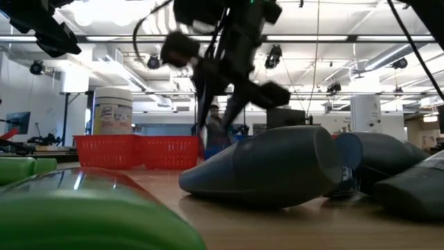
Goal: Pick & Place Travel size toiletries
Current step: Put the blue shave cream into the blue bin, then put the green shampoo into the left red bin
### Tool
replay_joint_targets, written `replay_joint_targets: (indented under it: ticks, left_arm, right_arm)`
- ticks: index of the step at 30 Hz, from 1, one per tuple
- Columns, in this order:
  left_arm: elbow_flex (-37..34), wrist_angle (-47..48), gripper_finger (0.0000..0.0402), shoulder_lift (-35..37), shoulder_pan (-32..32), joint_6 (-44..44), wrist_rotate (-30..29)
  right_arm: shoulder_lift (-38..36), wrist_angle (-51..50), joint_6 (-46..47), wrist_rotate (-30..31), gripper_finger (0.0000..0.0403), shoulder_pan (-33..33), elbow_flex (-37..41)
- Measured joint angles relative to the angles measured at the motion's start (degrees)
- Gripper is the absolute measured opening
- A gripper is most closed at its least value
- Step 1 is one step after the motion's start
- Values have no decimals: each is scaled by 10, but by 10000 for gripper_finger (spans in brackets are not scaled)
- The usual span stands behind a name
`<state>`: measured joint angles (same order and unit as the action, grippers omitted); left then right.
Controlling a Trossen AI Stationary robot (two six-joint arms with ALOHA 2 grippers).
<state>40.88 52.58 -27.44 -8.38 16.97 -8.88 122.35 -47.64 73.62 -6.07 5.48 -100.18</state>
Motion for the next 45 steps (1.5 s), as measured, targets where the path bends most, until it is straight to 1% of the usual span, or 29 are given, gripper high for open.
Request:
replay_joint_targets:
  ticks: [3,6,9,11,14,16,19,21,24,30,34,37,40,45]
  left_arm:
    - [0,0,186,0,0,1,-1]
    - [0,0,186,0,0,6,-2]
    - [-3,0,186,0,0,12,-2]
    - [-9,-1,186,0,0,20,-2]
    - [-22,-2,186,-1,0,42,-2]
    - [-33,-3,186,0,0,65,-2]
    - [-48,-2,186,-1,0,98,-2]
    - [-55,-2,186,-1,0,113,-2]
    - [-60,-2,186,-2,0,135,4]
    - [-67,-3,186,-10,0,166,55]
    - [-73,-14,186,-28,-2,177,90]
    - [-74,-29,186,-54,-12,191,118]
    - [-64,-27,186,-92,-41,209,115]
    - [-36,-32,186,-165,-125,221,67]
  right_arm:
    - [-35,0,10,4,111,0,0]
    - [-70,-2,9,45,111,-12,0]
    - [-95,-10,-12,84,111,-53,0]
    - [-98,-16,-41,97,111,-91,0]
    - [-88,-30,-89,99,112,-143,0]
    - [-79,-30,-113,85,113,-171,1]
    - [-66,-32,-132,75,114,-194,1]
    - [-57,-32,-138,60,122,-200,1]
    - [-50,-54,-138,56,150,-194,1]
    - [-41,-61,-129,60,225,-180,1]
    - [-47,-62,-127,84,264,-172,1]
    - [-66,-62,-142,96,288,-162,1]
    - [-92,-64,-168,96,307,-154,1]
    - [-128,-92,-227,105,334,-142,1]
